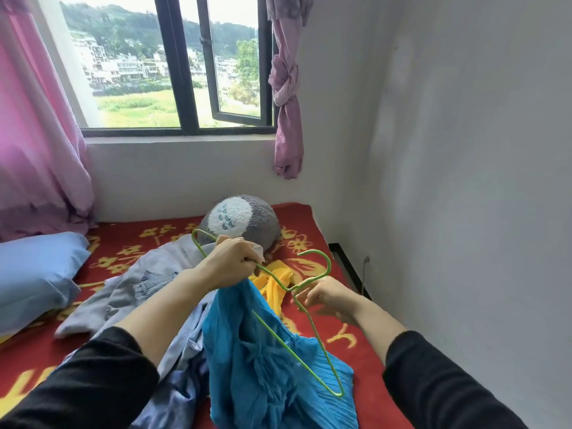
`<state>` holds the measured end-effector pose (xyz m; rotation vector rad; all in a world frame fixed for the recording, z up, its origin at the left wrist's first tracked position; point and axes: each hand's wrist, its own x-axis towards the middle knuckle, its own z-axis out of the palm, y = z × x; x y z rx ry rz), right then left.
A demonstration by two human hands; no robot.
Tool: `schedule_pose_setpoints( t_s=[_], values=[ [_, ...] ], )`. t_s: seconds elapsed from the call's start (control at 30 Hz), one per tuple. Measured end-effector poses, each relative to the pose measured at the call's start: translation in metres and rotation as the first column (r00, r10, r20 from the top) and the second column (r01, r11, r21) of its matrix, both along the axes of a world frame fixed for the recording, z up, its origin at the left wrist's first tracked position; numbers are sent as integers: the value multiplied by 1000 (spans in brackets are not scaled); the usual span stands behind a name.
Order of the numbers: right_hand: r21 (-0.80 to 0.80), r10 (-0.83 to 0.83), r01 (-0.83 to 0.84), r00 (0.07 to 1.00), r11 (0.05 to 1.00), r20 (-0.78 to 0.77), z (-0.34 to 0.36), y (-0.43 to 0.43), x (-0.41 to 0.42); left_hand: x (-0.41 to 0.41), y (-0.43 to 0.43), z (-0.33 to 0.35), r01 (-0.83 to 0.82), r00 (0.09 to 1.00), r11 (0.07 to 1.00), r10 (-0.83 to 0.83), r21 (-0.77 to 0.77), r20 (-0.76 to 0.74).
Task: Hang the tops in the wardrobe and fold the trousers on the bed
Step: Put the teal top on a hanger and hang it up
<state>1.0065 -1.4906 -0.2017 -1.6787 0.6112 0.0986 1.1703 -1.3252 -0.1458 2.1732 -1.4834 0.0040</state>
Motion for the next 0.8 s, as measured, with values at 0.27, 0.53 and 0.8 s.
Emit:
schedule_pose_setpoints(
  t_s=[0.27, 0.53, 0.8],
  values=[
    [-456, 143, -337, 902, 824, -408, -69, 37, 20, 4, 27, 15, -30, 964, 999, 17, -45, -264],
    [-659, -57, -201, 936, 725, -348, -77, 26, 21, 30, 56, 9, -128, 930, 989, 97, -67, -356],
    [-274, -371, 288, 867, 918, -332, -64, -33, -5, 59, 90, -27, -305, 803, 952, 260, 5, -536]
  ],
)
